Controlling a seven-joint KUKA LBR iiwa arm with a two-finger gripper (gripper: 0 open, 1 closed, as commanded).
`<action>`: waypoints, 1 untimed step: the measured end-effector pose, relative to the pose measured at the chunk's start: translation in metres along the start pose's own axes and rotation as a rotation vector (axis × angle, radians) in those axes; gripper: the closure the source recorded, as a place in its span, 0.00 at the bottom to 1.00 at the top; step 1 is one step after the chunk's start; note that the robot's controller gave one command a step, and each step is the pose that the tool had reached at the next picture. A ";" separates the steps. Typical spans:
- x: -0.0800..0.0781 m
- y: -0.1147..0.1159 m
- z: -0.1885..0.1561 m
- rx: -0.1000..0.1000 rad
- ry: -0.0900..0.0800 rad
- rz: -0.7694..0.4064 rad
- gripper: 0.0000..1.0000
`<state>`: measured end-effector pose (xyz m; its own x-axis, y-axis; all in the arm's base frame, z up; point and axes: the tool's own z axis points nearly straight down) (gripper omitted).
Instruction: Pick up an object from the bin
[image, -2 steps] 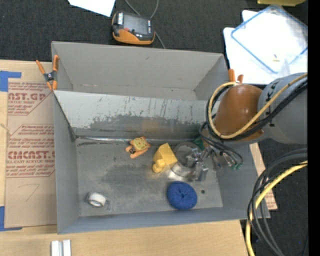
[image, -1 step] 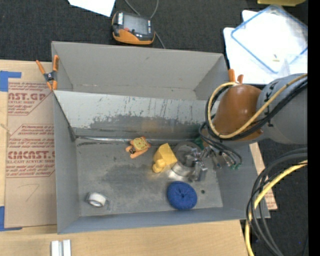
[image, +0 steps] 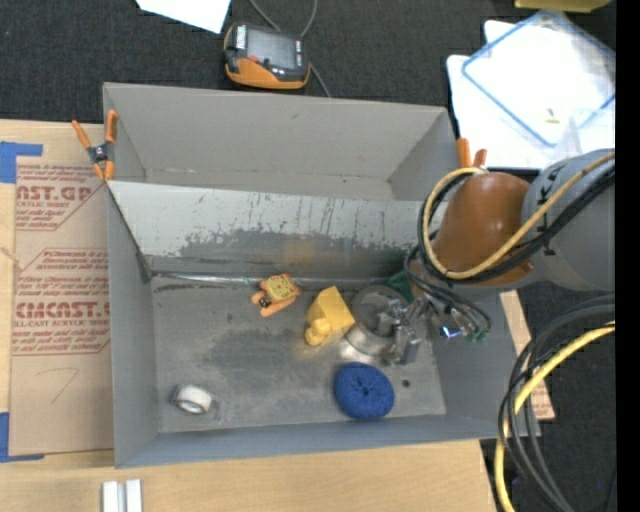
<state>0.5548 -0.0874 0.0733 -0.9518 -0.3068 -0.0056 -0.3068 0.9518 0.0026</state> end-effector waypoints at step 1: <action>-0.009 0.005 -0.006 -0.002 -0.002 0.019 1.00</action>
Offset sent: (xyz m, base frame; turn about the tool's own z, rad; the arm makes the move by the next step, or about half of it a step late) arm 0.0083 -0.0144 0.0987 0.0050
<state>0.5618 -0.0800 0.0791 -0.9575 -0.2883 -0.0075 -0.2884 0.9575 0.0051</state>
